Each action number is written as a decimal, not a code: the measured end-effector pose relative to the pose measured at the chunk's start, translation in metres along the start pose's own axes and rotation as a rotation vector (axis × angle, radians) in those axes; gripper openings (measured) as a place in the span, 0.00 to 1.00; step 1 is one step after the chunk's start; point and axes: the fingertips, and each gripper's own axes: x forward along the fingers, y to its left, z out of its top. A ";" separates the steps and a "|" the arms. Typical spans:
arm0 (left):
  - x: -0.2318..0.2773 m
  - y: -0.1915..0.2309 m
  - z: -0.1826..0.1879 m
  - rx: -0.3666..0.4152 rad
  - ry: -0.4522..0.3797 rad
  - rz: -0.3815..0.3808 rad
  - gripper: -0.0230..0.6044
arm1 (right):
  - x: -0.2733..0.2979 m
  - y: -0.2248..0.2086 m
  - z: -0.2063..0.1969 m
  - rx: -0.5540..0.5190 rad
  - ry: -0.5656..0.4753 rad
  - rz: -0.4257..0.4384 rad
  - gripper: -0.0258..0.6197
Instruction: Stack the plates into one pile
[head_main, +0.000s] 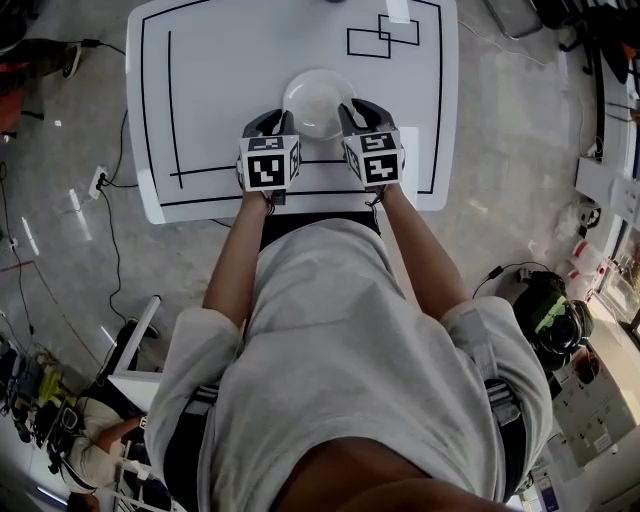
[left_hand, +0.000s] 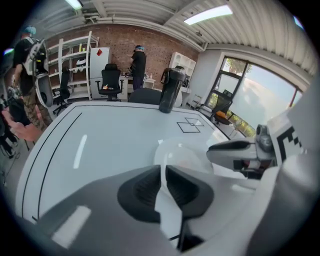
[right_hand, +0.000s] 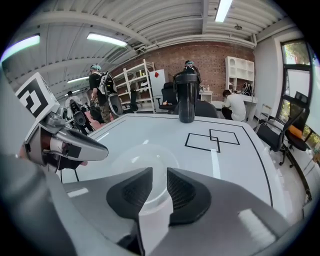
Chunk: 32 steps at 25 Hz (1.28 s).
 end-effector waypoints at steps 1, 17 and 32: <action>-0.005 -0.001 0.002 0.002 -0.021 -0.001 0.07 | -0.003 0.004 0.002 -0.005 -0.014 0.000 0.18; -0.116 -0.030 0.006 0.031 -0.326 -0.057 0.04 | -0.121 0.065 0.034 -0.066 -0.364 -0.114 0.04; -0.203 -0.134 0.022 0.090 -0.645 0.019 0.04 | -0.261 0.057 0.052 -0.179 -0.603 -0.063 0.04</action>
